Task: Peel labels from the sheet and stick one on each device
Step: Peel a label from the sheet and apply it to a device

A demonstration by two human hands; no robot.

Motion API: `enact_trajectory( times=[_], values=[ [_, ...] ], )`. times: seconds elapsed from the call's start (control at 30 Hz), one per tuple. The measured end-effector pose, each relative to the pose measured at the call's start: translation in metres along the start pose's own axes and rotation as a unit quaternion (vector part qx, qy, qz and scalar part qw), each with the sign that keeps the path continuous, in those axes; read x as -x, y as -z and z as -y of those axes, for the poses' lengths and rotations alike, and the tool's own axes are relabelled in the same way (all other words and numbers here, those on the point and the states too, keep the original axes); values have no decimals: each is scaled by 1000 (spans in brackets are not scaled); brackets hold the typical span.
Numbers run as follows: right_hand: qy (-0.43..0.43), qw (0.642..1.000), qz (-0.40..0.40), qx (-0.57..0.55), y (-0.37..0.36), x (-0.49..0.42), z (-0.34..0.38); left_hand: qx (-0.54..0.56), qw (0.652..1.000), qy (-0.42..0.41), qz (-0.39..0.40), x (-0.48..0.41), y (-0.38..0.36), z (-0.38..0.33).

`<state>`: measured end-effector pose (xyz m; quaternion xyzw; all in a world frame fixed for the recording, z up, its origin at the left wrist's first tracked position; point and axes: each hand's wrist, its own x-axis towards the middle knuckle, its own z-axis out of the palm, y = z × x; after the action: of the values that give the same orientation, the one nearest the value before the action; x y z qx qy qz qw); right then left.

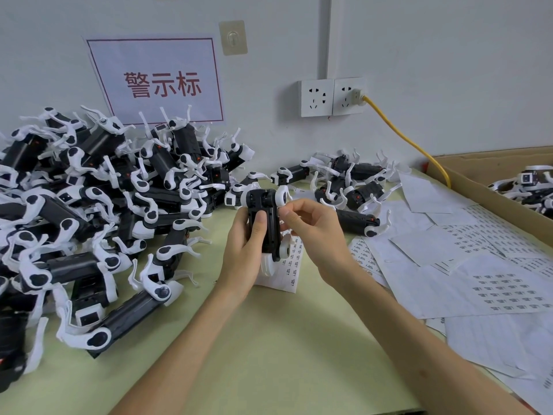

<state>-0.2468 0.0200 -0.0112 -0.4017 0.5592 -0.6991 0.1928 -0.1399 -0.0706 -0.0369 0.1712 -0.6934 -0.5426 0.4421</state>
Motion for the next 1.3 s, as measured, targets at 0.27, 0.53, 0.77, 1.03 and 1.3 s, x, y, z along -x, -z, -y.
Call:
enact_trajectory(
  times=[0.27,0.53,0.77,1.03,1.3],
  values=[
    [-23,999,-5,-39,0,0,-1,3,1000,1,5,2,1,-3],
    [-106,989,13,-98,2,0,6,74,995,68,22,1,0,-7],
    [-114,981,61,-143,-1,2,9,177,971,146,69,0,2,-10],
    [-103,980,100,-140,3,3,9,169,965,163,119,1,4,-12],
    [-120,971,128,-161,4,0,10,163,969,140,124,0,7,-14]
  ],
)
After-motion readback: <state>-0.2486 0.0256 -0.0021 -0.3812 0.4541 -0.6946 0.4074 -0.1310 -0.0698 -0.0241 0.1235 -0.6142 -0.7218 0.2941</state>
